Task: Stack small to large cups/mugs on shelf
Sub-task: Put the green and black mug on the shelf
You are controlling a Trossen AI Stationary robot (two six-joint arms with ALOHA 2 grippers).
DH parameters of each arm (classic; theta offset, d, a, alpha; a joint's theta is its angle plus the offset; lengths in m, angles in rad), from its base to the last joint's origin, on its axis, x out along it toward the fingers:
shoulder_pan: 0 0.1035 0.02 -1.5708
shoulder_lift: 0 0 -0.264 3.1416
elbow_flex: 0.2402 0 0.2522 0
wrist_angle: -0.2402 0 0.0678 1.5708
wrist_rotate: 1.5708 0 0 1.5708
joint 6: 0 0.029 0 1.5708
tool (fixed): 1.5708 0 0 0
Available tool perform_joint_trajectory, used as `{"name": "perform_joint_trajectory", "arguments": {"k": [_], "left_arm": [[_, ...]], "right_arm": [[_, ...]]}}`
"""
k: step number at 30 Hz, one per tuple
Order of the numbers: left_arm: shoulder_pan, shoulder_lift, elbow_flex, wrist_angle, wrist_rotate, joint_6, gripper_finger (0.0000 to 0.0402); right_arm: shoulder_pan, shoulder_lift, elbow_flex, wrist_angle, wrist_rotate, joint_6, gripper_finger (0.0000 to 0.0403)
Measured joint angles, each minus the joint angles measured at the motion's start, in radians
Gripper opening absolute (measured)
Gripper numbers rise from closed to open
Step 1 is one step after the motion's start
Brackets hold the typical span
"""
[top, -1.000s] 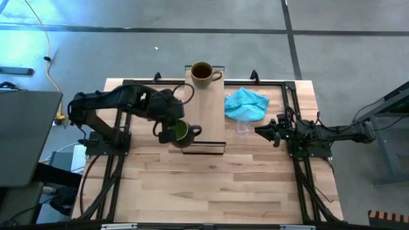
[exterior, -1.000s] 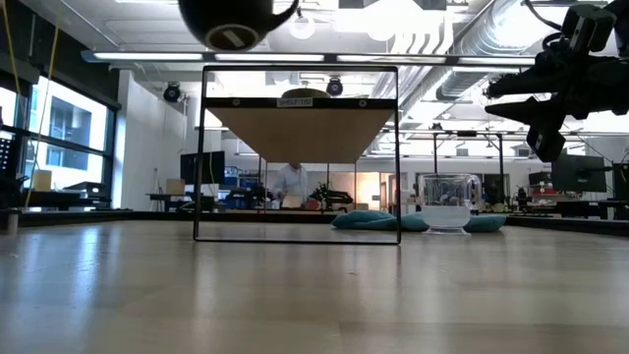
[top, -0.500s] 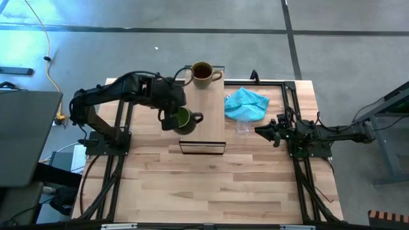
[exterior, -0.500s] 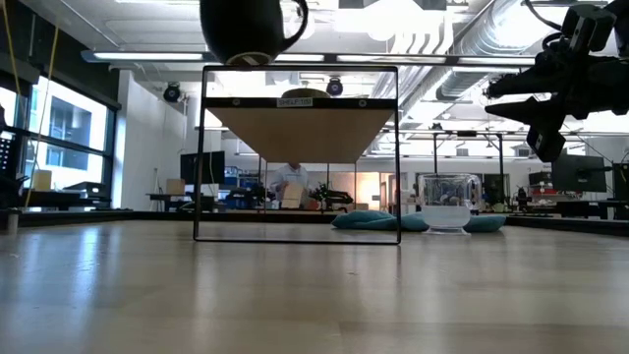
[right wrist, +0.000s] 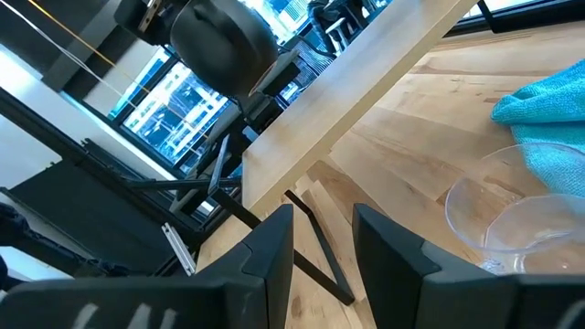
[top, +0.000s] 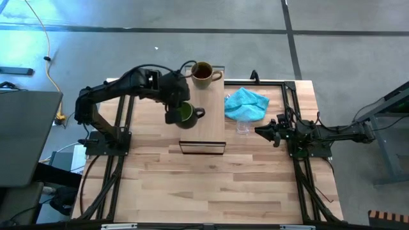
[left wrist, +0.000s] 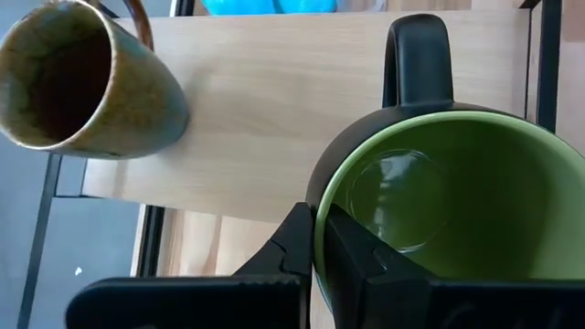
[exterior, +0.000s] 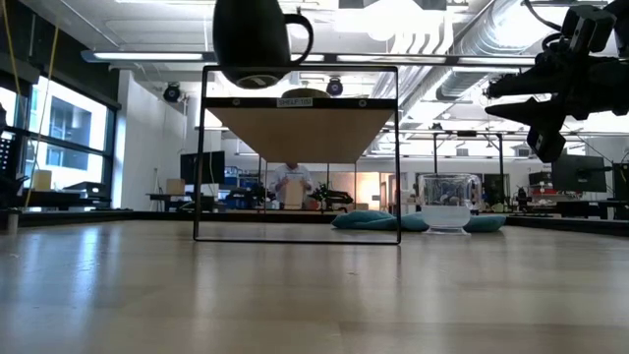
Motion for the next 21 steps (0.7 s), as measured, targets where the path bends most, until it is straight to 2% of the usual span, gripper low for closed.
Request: {"name": "perform_joint_trajectory", "arguments": {"k": [21], "left_arm": [[0.139,0.022,0.0,0.07,0.062,0.106,0.0]], "right_arm": [[0.0,0.0,0.0,-0.006,0.0,-0.001,0.0106]]}}
